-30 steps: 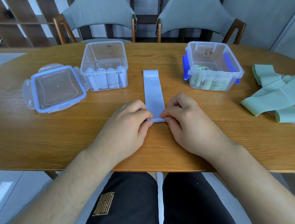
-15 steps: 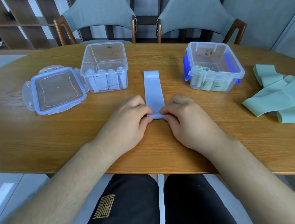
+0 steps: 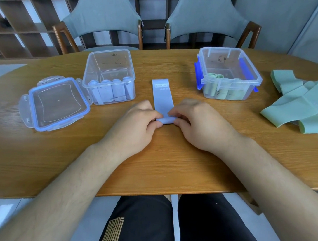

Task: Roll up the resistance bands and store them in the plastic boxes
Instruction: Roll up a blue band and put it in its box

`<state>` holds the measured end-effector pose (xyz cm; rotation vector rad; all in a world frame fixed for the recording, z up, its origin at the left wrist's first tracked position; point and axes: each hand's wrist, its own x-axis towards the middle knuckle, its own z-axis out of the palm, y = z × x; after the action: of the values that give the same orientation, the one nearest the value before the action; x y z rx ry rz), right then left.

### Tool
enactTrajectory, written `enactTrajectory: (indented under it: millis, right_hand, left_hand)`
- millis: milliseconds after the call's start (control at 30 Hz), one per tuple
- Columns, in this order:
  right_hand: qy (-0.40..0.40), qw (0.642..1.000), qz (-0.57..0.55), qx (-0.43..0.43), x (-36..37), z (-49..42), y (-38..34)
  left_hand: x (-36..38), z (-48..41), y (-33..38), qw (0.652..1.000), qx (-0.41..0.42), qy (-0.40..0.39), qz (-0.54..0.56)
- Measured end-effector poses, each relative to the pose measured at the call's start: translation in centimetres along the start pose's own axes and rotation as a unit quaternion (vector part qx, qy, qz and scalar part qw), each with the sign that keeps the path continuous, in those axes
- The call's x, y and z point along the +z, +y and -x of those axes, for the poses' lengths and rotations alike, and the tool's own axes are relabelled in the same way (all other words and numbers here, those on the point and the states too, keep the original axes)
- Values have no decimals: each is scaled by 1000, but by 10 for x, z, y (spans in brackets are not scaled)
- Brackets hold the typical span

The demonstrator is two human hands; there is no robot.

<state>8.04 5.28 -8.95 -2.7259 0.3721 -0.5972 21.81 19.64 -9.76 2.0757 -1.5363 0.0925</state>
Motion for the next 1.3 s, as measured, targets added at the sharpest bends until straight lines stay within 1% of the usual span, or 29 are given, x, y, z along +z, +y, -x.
enactTrajectory:
  millis: [167, 267, 333, 500, 667, 767, 867, 1033, 1133, 1300]
  right_hand:
    - [-5, 1000, -5, -17, -3, -2, 5]
    - [-9, 1000, -26, 4, -2, -5, 6]
    - [-3, 999, -32, 12, -1, -7, 5]
    - [-30, 999, -27, 13, -14, 18, -11]
    - [-64, 997, -34, -2, -25, 61, -32]
    - [-62, 997, -49, 0, -24, 64, -31]
    - [-63, 997, -45, 8, -20, 62, -28]
    - [-27, 999, -34, -17, -17, 64, -30]
    - [-22, 999, -35, -22, -17, 63, -29]
    - [-28, 999, -21, -13, -12, 54, -23]
  left_hand:
    - [2, 0, -3, 999, -14, 11, 38]
    - [4, -3, -3, 998, -44, -1, 54]
    - [3, -6, -2, 998, -47, 1, 52]
    - [-8, 21, 13, 999, -15, -13, 38]
    - [-14, 65, 34, 998, -3, -24, 66]
    - [-10, 72, 35, 998, 3, -11, 59]
    - [-8, 69, 32, 999, 13, 1, 29]
    - [-11, 61, 26, 998, 49, -1, -25]
    - [-9, 58, 23, 999, 49, -5, -19]
    - [-9, 57, 30, 999, 20, 13, 44]
